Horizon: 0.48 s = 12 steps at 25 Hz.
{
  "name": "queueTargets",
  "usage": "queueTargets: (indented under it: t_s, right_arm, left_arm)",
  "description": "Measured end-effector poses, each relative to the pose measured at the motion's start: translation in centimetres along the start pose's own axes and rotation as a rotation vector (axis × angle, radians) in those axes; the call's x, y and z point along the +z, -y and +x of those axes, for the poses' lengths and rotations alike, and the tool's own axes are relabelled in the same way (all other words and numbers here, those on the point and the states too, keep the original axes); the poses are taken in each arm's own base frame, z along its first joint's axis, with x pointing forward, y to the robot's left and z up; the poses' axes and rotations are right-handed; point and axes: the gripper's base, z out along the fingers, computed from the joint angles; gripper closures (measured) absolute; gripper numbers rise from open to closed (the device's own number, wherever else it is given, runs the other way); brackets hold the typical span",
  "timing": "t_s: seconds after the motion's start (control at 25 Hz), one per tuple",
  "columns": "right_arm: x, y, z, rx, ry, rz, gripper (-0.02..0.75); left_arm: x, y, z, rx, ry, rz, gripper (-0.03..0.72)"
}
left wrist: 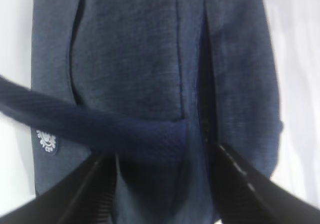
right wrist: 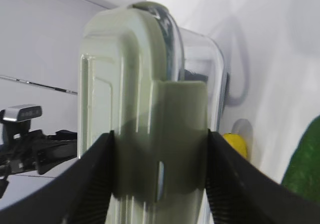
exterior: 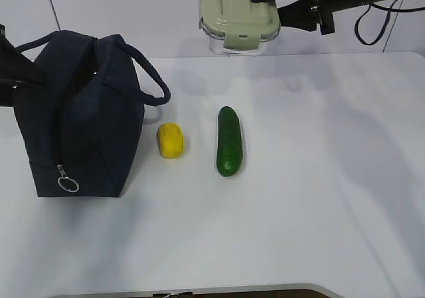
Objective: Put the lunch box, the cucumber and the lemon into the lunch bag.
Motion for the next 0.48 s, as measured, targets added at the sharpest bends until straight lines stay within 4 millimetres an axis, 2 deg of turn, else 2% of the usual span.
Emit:
queueTargets:
  t_s: [0.12, 0.36, 0.48]
  right_arm:
    - [0.4, -0.7, 0.0, -0.01, -0.011, -0.013, 0.333]
    - [1.1, -1.1, 0.2, -0.007, -0.026, -0.023, 0.333]
    - [1.4, -1.3, 0.4, -0.011, -0.034, -0.029, 0.333]
  left_arm:
    - [0.7, -0.5, 0.0, -0.007, -0.021, -0.002, 0.276]
    - [1.1, -0.3, -0.3, -0.029, 0.001, 0.042, 0.297]
    - [1.0, -0.2, -0.3, -0.039, 0.01, 0.055, 0.382]
